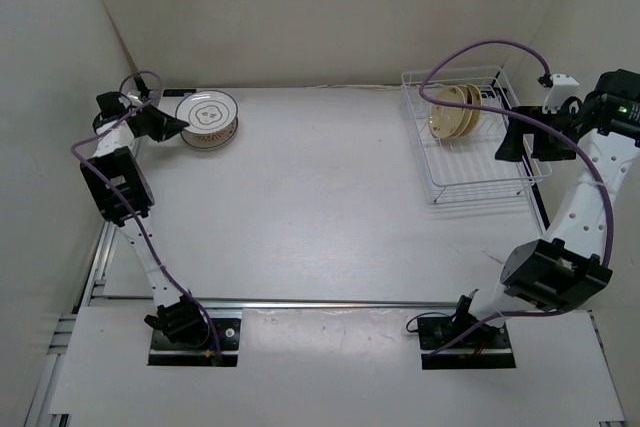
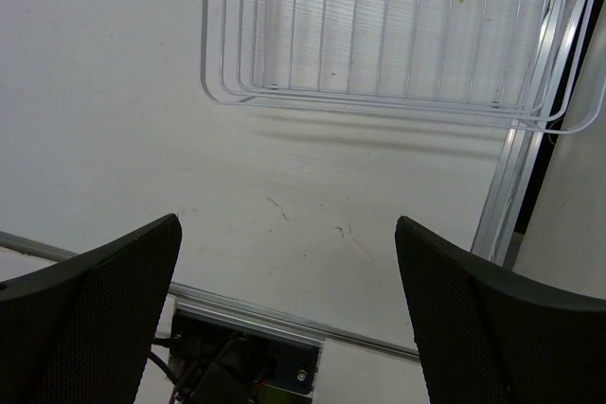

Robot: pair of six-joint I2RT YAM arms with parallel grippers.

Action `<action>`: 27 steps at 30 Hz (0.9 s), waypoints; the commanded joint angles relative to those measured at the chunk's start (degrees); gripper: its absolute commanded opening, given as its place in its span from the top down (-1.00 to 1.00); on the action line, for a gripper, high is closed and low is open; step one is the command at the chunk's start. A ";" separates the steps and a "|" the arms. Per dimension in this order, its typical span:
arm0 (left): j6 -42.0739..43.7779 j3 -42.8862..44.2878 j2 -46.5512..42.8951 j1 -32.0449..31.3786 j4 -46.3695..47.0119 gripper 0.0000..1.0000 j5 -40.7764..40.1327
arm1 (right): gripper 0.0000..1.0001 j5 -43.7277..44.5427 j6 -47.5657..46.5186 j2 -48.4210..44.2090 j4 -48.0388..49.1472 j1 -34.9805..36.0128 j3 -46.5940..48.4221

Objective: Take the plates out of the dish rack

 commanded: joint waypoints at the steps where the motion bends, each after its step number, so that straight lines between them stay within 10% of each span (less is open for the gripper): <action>1: 1.77 2.36 -0.10 -0.78 1.65 0.80 2.97 | -0.93 -0.06 -0.29 -1.86 -3.58 -0.26 -1.03; 27: 7.04 3.95 1.75 -0.78 -1.25 0.57 -7.13 | -0.93 -2.79 0.85 -6.43 -2.00 -0.26 -8.06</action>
